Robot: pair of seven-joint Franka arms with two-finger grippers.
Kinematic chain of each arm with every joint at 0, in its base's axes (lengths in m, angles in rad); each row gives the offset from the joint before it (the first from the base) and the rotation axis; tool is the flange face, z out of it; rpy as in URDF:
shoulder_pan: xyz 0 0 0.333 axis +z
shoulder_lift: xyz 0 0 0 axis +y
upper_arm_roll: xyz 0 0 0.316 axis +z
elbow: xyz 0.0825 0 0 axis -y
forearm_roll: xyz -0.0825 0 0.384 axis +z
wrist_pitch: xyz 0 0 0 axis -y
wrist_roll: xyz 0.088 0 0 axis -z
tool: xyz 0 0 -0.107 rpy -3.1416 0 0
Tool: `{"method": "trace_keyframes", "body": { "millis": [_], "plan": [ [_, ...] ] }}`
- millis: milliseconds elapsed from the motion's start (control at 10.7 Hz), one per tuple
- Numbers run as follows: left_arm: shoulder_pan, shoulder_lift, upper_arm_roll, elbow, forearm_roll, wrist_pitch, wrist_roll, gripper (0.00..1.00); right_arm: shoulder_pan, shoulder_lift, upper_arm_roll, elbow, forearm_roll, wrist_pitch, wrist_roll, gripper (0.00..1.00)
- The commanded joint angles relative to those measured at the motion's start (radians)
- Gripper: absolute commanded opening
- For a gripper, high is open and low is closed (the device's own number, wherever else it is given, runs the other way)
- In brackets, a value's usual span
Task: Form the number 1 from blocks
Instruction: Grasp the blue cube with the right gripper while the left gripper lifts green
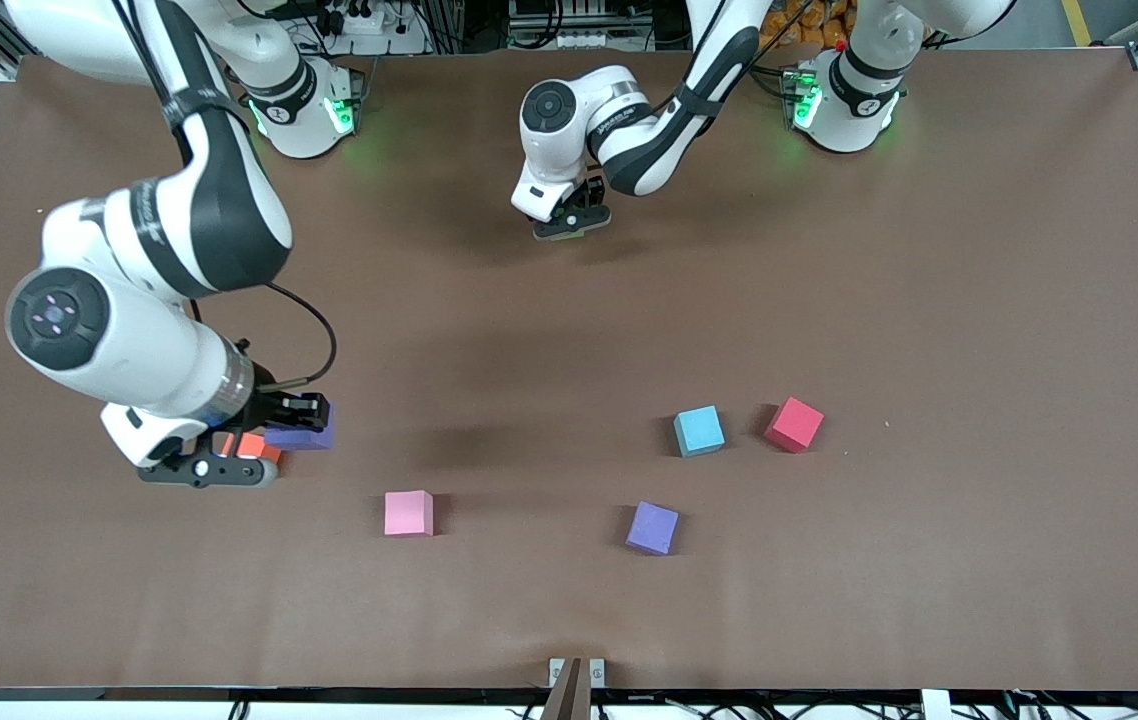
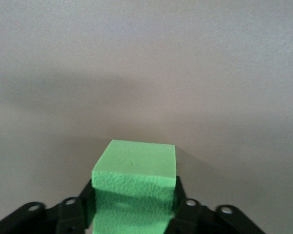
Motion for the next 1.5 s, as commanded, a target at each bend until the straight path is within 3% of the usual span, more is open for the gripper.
{"method": "trace_keyframes", "body": {
  "millis": [0,375,656,1124,1405],
  "plan": [
    [-0.002,0.011,0.004,0.042,0.024,0.003,0.012,0.00,-0.022,-0.051,0.006,-0.033,0.018,-0.011,-0.007,0.00],
    [0.002,0.101,0.009,0.258,0.191,-0.017,0.168,0.00,-0.035,-0.058,0.008,-0.033,0.023,-0.003,-0.011,0.00],
    [0.007,0.256,0.014,0.539,0.160,-0.231,0.256,0.00,-0.042,-0.058,0.008,-0.033,0.023,-0.005,-0.013,0.00],
    [-0.007,0.340,0.011,0.645,0.157,-0.230,0.256,0.00,-0.044,-0.056,0.008,-0.033,0.023,-0.011,-0.011,0.00],
    [-0.016,0.353,0.012,0.656,0.157,-0.227,0.258,0.00,-0.038,-0.056,0.012,-0.034,0.023,-0.014,-0.007,0.00]
  ]
}}
